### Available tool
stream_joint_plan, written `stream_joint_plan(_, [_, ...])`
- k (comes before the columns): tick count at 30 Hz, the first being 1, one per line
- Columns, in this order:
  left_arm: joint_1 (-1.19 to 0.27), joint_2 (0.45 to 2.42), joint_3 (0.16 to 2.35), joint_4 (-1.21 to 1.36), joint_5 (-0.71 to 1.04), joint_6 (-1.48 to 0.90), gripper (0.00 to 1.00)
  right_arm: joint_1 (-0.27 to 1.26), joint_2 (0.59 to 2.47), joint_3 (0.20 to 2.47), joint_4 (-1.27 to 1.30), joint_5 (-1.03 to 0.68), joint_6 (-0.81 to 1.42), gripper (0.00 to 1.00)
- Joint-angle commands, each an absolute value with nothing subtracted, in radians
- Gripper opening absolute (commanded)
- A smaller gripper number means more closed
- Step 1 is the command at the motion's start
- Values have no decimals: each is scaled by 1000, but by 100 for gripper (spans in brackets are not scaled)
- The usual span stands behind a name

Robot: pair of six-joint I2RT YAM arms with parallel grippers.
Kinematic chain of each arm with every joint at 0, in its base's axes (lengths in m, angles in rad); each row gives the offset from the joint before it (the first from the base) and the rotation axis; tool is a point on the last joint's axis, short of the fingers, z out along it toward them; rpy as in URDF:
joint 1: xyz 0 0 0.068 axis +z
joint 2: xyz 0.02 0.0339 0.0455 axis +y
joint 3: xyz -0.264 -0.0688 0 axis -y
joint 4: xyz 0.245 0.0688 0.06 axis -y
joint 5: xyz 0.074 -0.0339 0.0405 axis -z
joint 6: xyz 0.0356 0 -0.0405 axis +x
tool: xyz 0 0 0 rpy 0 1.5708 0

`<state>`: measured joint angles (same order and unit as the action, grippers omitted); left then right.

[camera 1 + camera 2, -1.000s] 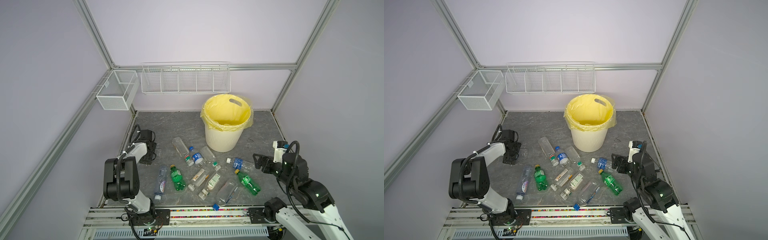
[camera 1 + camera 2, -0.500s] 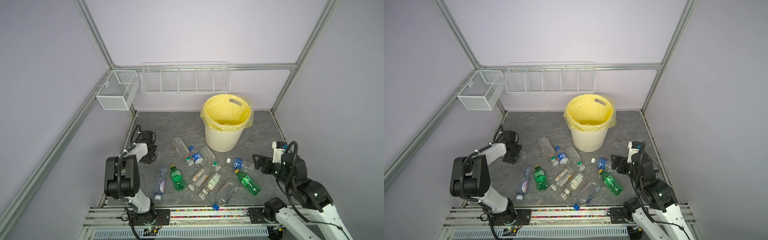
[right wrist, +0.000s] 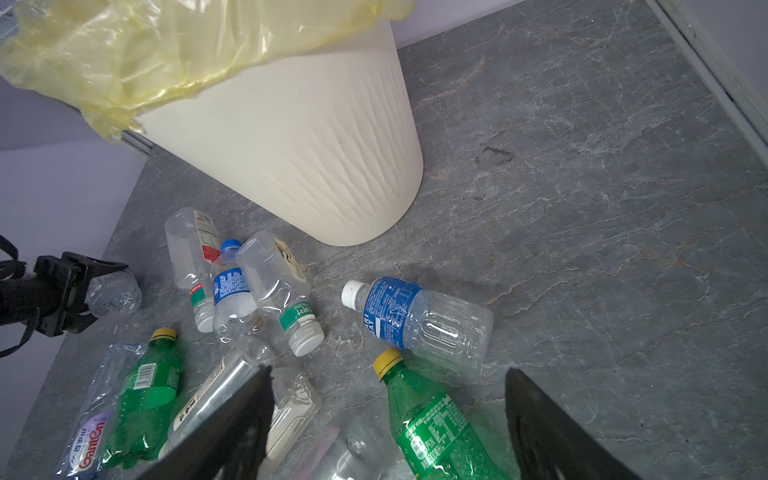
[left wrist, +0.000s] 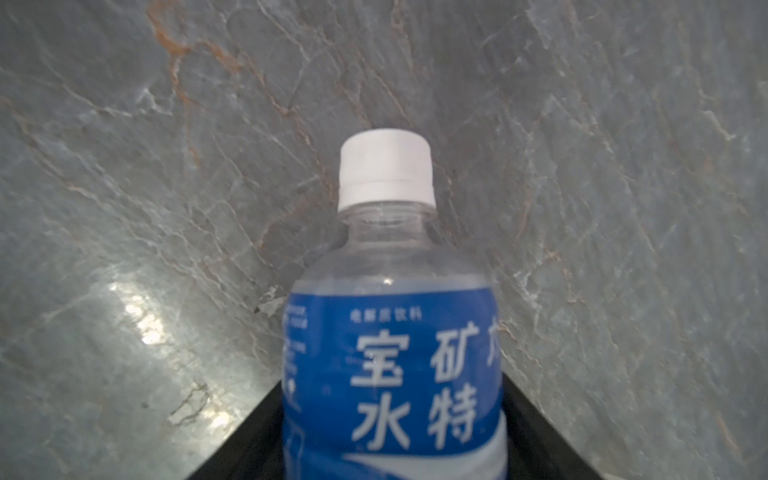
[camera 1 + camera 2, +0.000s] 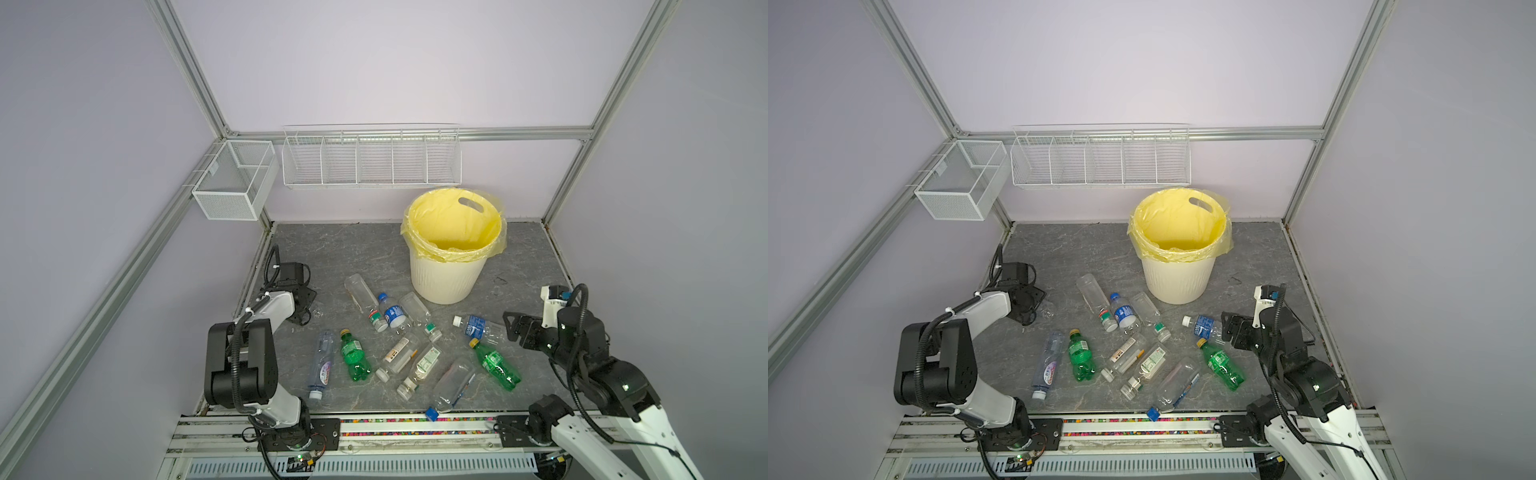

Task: Throw the plastic bottles in the bin
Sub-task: 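Lift the blue-labelled bottle with the left gripper toward the bin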

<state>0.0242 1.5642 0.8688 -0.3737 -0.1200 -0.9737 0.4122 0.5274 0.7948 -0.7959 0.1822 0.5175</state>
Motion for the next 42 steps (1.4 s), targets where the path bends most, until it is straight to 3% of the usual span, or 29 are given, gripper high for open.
stream_joint_plan(1, [29,1524,867,-357,-82,-902,68,408,520,772,-795,171,537,88])
stream_joint_plan(26, [29,1286,927,-395,236,-690,67,408,576,728,-733,160,603,88])
stream_joint_plan(34, [6,1293,978,-442,386,-688,66,408,620,730,-727,211,594,88])
stream_joint_plan(42, [-102,1254,1017,-462,348,-672,65,408,653,732,-705,201,604,88])
